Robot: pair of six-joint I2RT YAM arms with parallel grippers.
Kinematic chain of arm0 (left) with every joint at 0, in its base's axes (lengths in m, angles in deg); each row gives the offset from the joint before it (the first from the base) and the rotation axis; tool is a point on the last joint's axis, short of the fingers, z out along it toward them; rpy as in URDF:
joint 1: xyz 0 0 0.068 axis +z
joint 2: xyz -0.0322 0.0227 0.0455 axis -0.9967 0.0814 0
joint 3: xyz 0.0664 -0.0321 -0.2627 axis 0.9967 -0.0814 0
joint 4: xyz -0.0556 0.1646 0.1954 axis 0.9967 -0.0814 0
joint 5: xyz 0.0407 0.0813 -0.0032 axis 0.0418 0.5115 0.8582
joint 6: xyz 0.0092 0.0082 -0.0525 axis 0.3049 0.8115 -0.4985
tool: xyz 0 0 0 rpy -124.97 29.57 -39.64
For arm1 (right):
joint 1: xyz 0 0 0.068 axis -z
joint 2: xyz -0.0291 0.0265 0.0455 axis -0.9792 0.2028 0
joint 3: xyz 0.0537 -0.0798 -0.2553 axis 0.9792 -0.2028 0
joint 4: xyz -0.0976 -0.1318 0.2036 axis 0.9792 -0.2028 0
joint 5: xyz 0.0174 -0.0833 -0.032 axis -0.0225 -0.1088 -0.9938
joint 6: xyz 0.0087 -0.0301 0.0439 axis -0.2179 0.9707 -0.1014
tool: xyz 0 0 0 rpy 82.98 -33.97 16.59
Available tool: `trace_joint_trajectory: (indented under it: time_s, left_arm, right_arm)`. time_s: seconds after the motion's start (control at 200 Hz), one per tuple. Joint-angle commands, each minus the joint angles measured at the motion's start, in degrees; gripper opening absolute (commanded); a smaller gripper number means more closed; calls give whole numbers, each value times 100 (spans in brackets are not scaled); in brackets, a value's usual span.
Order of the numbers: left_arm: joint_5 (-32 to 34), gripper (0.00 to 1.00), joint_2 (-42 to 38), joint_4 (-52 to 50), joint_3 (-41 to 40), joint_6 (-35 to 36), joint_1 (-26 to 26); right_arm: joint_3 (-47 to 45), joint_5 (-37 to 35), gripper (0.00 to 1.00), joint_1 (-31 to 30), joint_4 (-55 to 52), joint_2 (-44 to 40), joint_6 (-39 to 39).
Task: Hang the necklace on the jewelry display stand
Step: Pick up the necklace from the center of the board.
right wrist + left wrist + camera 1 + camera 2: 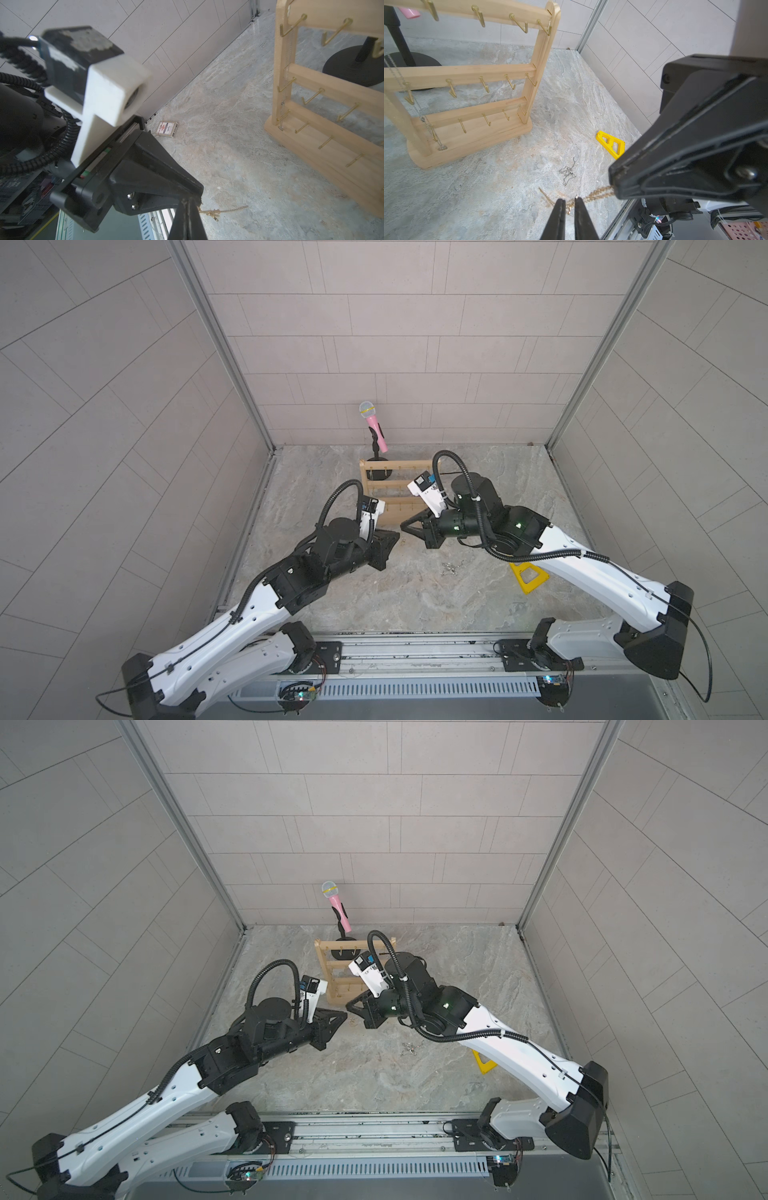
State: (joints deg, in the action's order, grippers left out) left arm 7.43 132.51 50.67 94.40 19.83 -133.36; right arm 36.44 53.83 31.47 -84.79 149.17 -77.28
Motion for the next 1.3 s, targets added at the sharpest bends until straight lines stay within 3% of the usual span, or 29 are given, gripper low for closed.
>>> trace_joint_trajectory:
  time_s: [0.0,0.255,0.56,1.076,1.291]
  left_arm:
    - [211,13,-30,53,-60,26,-22]
    - [-548,18,121,258,1,76,-28]
    - [-547,17,129,209,-24,125,-26]
    - [162,17,-225,-175,-69,197,-24]
    - [-119,17,-11,55,-33,126,-26]
  right_arm:
    - [18,118,0,3,76,-148,-10]
    - [-35,71,0,4,132,-134,-46]
    - [7,185,0,2,265,-24,-117]
    - [-13,78,0,7,176,-70,-61]
    - [-63,177,0,-2,326,-28,-163]
